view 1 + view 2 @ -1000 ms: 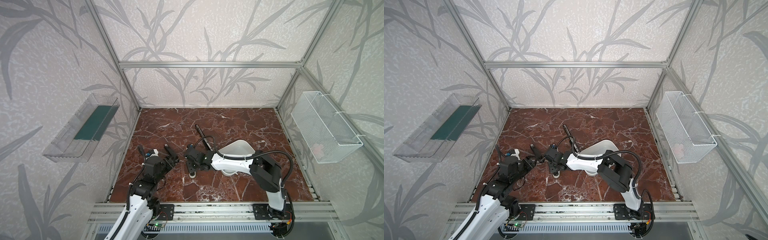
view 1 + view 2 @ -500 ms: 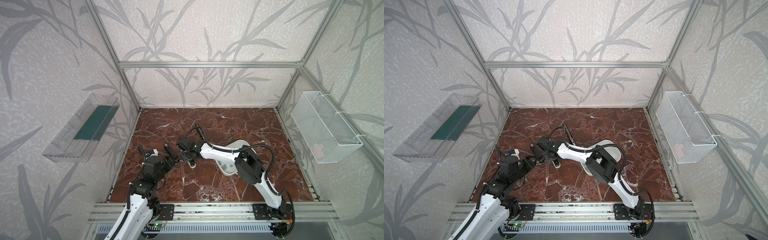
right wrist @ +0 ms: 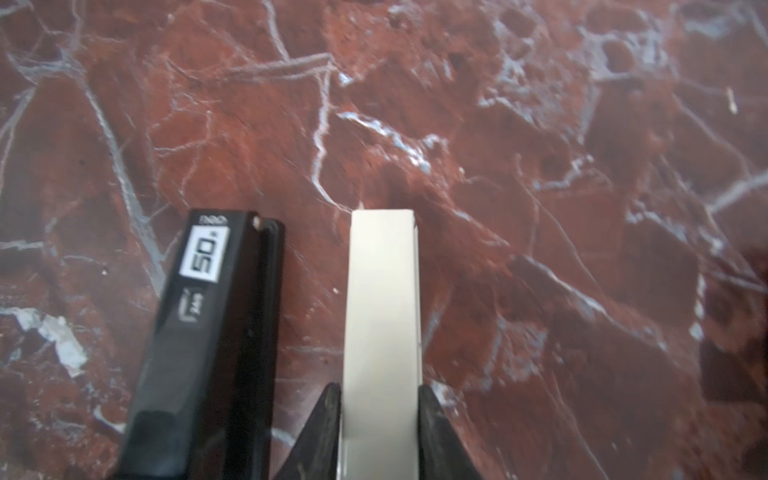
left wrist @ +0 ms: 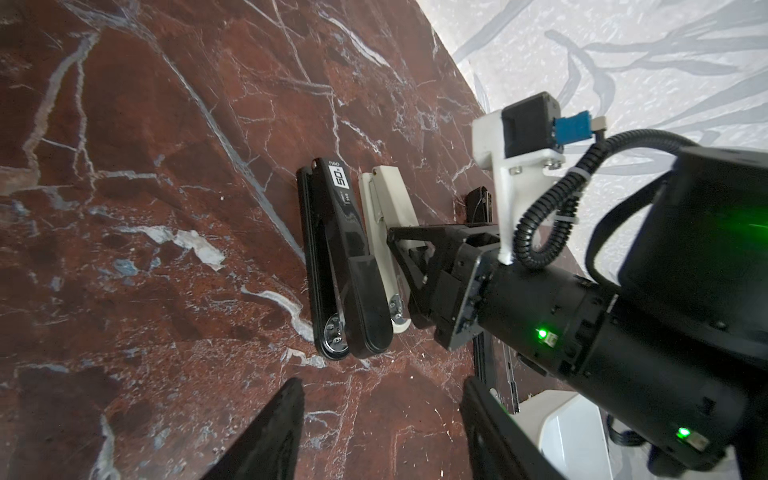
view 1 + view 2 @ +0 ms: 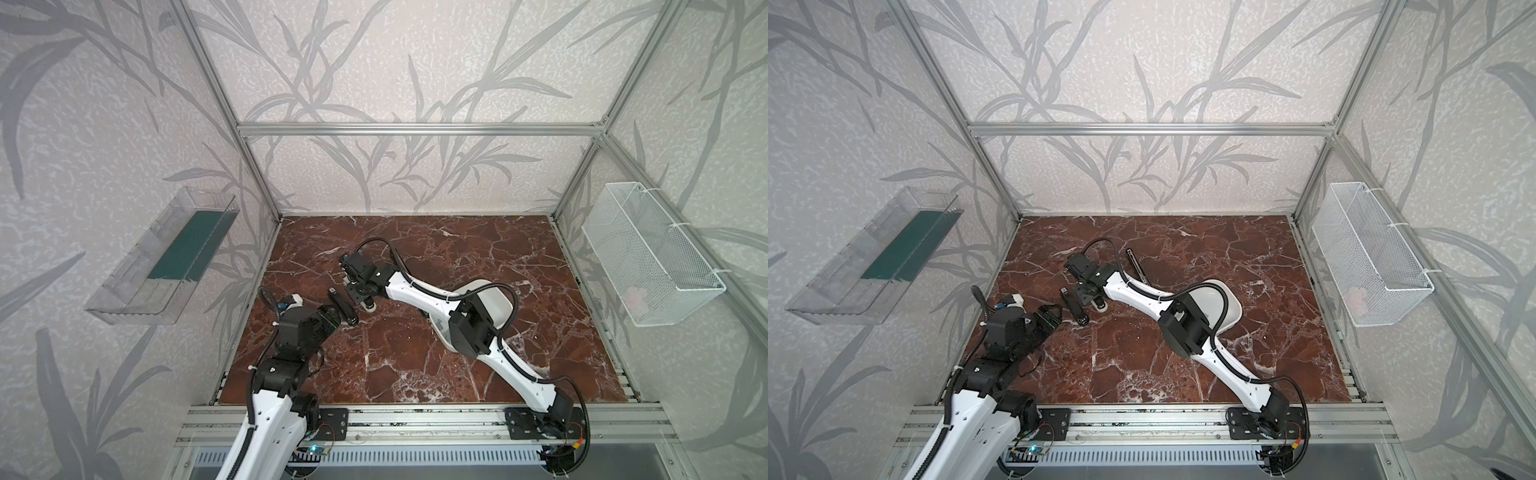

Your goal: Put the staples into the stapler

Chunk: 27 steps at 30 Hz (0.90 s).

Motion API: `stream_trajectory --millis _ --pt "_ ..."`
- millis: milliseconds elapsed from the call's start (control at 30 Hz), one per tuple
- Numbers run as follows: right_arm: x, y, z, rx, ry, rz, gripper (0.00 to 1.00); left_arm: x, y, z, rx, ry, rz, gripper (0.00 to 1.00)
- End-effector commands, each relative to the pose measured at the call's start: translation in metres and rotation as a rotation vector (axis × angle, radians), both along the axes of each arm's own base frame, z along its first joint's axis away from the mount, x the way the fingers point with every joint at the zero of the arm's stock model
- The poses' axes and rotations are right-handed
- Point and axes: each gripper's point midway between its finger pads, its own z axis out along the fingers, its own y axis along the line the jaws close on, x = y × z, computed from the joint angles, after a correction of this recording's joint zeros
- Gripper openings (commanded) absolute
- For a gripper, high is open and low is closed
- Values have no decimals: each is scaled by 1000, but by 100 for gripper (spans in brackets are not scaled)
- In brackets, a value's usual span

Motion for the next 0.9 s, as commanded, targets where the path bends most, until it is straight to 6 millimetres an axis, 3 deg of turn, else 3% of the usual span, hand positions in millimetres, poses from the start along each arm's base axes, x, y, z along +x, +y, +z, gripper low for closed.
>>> stream_trajectory --millis 0,133,267,400,500,600,733,867 --pt "-2 9 14 10 -15 54 34 -3 3 4 11 14 6 63" --pt "-2 15 31 45 -29 72 52 -2 3 6 7 11 4 63" --pt "3 3 69 41 -95 53 57 -1 0 14 13 -18 -21 62" --pt "6 -27 114 25 -138 10 58 -1 -8 23 17 -54 -76 62" --pt "9 -64 131 -16 -157 -38 60 -2 -12 27 12 -75 -105 62" --pt "13 -108 124 -27 -138 -95 65 -3 -18 30 15 -93 -147 62" --pt "17 -174 92 -39 -77 -188 71 -4 -25 34 28 -93 -202 62" --pt "0 -210 56 -74 17 -169 71 -6 -25 37 42 -96 -216 62"
